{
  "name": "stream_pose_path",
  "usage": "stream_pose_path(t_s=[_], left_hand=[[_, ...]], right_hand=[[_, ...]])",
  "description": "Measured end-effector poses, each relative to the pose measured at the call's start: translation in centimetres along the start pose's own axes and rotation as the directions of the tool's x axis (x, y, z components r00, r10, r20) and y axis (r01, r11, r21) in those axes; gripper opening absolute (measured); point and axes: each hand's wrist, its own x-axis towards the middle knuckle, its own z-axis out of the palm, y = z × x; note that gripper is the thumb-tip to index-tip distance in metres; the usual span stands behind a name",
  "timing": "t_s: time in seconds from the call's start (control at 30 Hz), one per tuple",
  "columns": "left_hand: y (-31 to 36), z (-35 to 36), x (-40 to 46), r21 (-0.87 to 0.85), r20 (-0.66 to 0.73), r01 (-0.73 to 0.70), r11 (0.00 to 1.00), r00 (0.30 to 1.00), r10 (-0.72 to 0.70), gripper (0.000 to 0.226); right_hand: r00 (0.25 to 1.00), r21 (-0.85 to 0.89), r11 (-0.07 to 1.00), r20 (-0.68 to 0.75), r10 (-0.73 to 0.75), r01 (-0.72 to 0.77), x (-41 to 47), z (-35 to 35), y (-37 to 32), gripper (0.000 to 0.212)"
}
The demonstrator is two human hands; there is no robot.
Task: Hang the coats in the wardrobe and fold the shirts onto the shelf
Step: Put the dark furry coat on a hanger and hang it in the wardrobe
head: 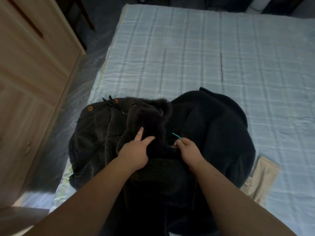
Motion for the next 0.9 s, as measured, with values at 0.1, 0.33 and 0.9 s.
stream_pose_path(t_s=[0.1, 0.33, 0.9], left_hand=[[0.9, -0.9, -2.0, -0.128, -0.088, -0.066, 0.99, 0.995, 0.055, 0.067], [3.5, -3.8, -9.9, -0.403, -0.501, -0.19, 0.895, 0.865, -0.042, 0.04], [-2.4, -4.0, -30.3, -0.127, -0.37, 0.291, 0.948, 0.873, -0.318, 0.101]], right_hand=[[0.996, -0.035, 0.995, -0.004, -0.092, 0.092, -1.8, 0.2, -2.0, 0.028], [0.93, -0.047, 0.932, -0.073, -0.361, 0.359, -8.5, -1.1, -7.3, 0.027], [0.796, -0.157, 0.808, -0.144, -0.587, 0.568, -26.8, -2.0, -14.4, 0.037]])
